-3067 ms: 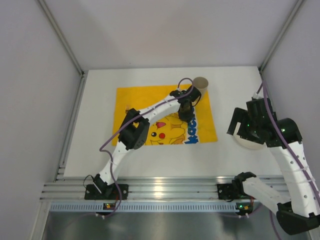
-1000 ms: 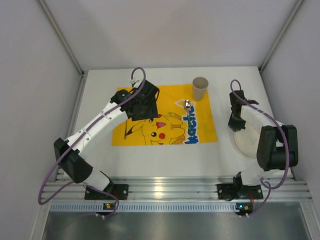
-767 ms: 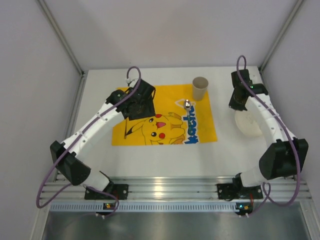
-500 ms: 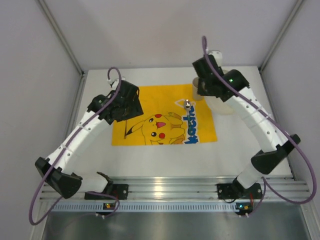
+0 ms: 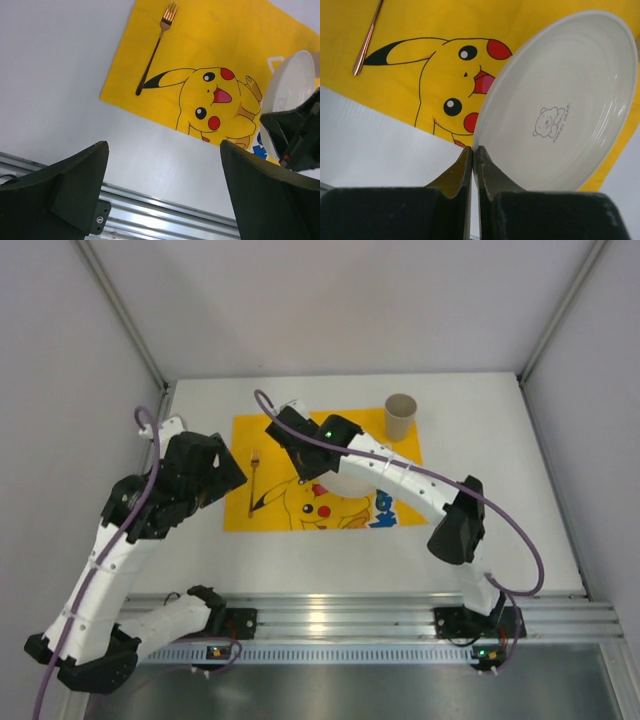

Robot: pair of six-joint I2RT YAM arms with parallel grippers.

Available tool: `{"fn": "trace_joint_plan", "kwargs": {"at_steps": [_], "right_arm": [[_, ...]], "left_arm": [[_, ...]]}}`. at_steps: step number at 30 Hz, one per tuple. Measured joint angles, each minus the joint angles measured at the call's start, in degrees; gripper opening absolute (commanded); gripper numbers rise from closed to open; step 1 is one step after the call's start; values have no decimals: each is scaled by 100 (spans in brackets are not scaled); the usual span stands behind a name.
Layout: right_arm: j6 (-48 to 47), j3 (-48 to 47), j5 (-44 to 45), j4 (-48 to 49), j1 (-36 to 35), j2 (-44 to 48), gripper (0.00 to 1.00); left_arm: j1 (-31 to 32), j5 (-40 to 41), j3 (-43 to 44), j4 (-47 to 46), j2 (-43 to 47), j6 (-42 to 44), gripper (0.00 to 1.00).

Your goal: Set the dinner table for one person

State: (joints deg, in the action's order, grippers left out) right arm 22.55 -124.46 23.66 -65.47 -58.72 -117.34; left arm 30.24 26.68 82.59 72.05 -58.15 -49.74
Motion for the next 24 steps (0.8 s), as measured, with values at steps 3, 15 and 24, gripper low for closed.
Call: {"fn": "trace_joint_plan", "kwargs": {"at_steps": [3, 15, 24], "right_arm": [[-166, 46, -210, 254, 17, -175, 0], [-787, -459, -483, 1582, 42, -1694, 0], [-778, -264, -518, 1928, 125, -2118, 0]], "left_arm": [[-9, 70, -85, 205, 452, -190, 98], [-9, 291, -391, 498, 1419, -614, 98], [-9, 245, -188, 520, 1637, -601, 98]]}}
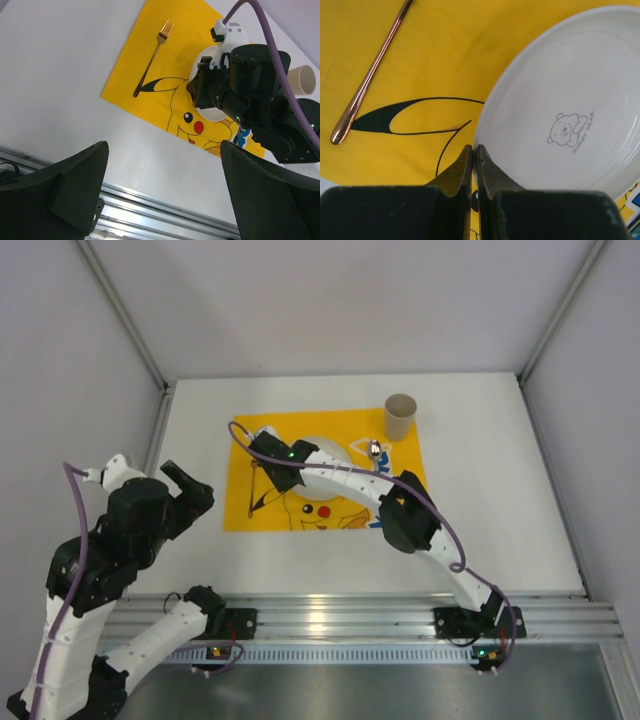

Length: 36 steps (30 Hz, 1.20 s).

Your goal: Set the dinner table for one person

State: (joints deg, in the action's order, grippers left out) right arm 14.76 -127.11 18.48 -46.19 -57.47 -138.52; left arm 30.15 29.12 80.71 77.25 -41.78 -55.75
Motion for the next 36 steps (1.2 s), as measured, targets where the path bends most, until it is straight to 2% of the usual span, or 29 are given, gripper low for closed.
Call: {"fn": "trace_joint_plan", "kwargs": {"at_steps": [1, 3, 4, 6, 7, 9, 11, 14, 17, 21, 25, 28, 32, 36], "right_arm": [[9, 0, 0, 20, 9, -2, 5], [42, 0, -7, 70, 26, -4, 25], [92, 0, -24, 105, 39, -4, 51], [160, 2, -66, 166, 59, -7, 67], [164, 7, -87, 197, 68, -7, 83], [175, 37, -146, 273, 83, -7, 96], [190, 83, -232, 332, 96, 17, 100], [175, 262, -446, 323, 101, 221, 100], [177, 752, -496, 299, 94, 927, 100], [201, 2472, -400, 671, 87, 3209, 100], [455, 4284, -208, 1292, 68, 6269, 100], [894, 5591, -31, 1480, 17, 8115, 100], [1777, 7147, 125, 1137, -125, 9724, 100], [2470, 8000, 238, 409, -142, 10655, 100]], "left_arm": [[0, -9, 2, 2, 22, 17, 98], [0, -33, 9, 2, -4, 68, 98], [0, -37, 9, 4, -44, 107, 98], [0, -37, 22, 4, -170, 214, 98], [0, -39, 39, 11, -273, 291, 98], [0, -59, 70, 4, -481, 442, 98], [0, -92, 72, 4, -640, 570, 98], [0, -155, 72, 2, -850, 780, 98], [0, -291, 72, -46, -1064, 990, 98], [0, -527, 72, -369, -1460, 1342, 98], [-2, -789, 72, -955, -1941, 1751, 98], [-2, -890, 72, -1346, -2225, 1971, 98], [-2, -896, 72, -1692, -2511, 2144, 98], [-2, -876, 74, -1976, -2664, 2295, 98]]}}
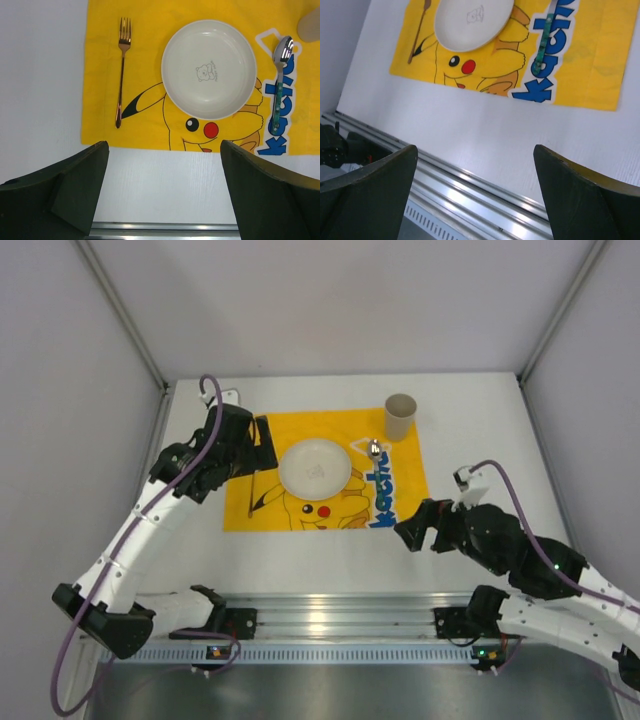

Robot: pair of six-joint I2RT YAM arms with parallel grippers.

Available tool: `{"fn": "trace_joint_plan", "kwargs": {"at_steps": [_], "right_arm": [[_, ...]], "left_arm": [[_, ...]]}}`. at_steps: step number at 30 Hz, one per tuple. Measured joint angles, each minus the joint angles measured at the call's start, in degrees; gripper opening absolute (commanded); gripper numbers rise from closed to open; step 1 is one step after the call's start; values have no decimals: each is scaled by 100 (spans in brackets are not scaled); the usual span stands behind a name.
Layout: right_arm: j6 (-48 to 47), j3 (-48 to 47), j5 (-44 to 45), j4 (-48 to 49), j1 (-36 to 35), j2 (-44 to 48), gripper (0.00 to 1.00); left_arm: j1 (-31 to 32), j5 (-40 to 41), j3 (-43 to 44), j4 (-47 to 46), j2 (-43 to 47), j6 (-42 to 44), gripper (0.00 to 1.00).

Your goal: Set the dinner table for one person

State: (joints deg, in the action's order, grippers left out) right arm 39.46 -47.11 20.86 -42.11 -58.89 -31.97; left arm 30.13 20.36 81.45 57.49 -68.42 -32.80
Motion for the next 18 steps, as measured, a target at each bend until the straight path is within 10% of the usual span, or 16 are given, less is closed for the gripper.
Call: {"fn": "trace_joint_plan", "kwargs": {"at_steps": [18], "right_arm": [[212, -404, 798, -811, -4, 778, 100]], "left_arm": [[0, 284, 192, -358, -9, 96, 99]]}}
